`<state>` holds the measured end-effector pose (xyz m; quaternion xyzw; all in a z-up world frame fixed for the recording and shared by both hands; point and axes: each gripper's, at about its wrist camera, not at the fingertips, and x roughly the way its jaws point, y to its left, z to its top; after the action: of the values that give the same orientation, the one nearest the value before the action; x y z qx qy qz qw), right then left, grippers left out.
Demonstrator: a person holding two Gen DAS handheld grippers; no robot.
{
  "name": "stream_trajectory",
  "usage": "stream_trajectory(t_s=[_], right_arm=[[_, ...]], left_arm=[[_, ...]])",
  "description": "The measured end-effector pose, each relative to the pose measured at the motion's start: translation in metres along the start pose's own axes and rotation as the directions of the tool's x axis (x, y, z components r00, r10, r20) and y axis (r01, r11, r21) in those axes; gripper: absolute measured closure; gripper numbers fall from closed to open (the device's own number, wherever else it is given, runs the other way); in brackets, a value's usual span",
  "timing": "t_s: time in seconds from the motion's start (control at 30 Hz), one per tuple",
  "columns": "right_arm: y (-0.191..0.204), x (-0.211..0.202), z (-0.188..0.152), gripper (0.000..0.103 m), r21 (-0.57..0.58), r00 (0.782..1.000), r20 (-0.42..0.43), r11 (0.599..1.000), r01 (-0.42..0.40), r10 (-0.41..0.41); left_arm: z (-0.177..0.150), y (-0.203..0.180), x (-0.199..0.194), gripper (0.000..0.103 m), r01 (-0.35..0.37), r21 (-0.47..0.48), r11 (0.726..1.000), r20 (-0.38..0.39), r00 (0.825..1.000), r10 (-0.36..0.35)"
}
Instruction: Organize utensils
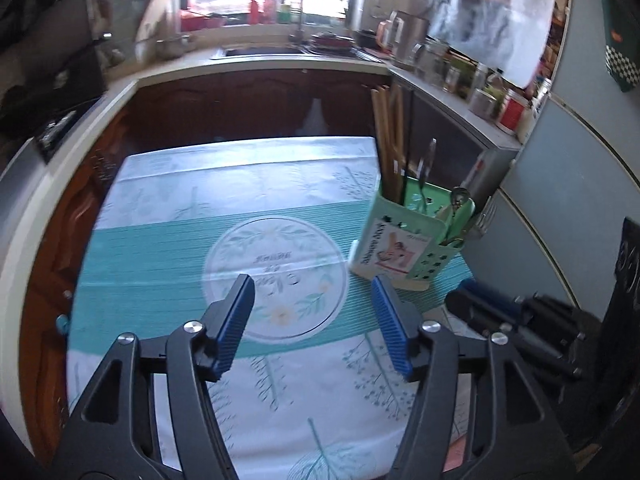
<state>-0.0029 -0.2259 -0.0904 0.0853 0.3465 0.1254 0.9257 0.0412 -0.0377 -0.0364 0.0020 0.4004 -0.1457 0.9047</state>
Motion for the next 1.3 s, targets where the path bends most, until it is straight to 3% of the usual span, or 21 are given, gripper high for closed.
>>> stream_trajectory(t_s=[0.07,0.2,0.3,0.5,0.8,1.3], right_arm=[[0.007,-0.006,0.005,0.097,-0.002,1.0,0.006,1.0,0.001,-0.001],[0.018,-0.021,0.015,0.079,0.007,1.0,0.022,1.0,0.001,-0.001],[0.025,-0.034,0.025,0.077,0.042,1.0,0.03,0.999,-0.007,0.006],[0.043,-0.054,0.033,0.065,0.074,0.998,0.064,0.997,0.001,-0.006],[0.07,-0.061,0.023,0.063,0.022,0.996,0.083,0.999,0.041,-0.042],[0.083,-0.06,0.017,0.063,0.015,0.994,0.079,0.997,0.07,-0.071]], left_arm=[[-0.006,0.005,-0.015,0.037,-0.03,-0.031,0.999,0.012,0.999,0.03],[-0.013,0.009,-0.041,0.028,-0.122,-0.04,0.992,0.053,0.991,0.124],[-0.019,0.012,-0.058,0.021,-0.168,-0.05,0.985,0.084,0.982,0.171],[-0.03,0.021,-0.083,0.02,-0.176,-0.083,0.981,0.109,0.977,0.184],[-0.038,0.036,-0.096,0.02,-0.164,-0.125,0.979,0.09,0.98,0.175],[-0.038,0.035,-0.098,0.02,-0.16,-0.101,0.982,0.089,0.982,0.169]])
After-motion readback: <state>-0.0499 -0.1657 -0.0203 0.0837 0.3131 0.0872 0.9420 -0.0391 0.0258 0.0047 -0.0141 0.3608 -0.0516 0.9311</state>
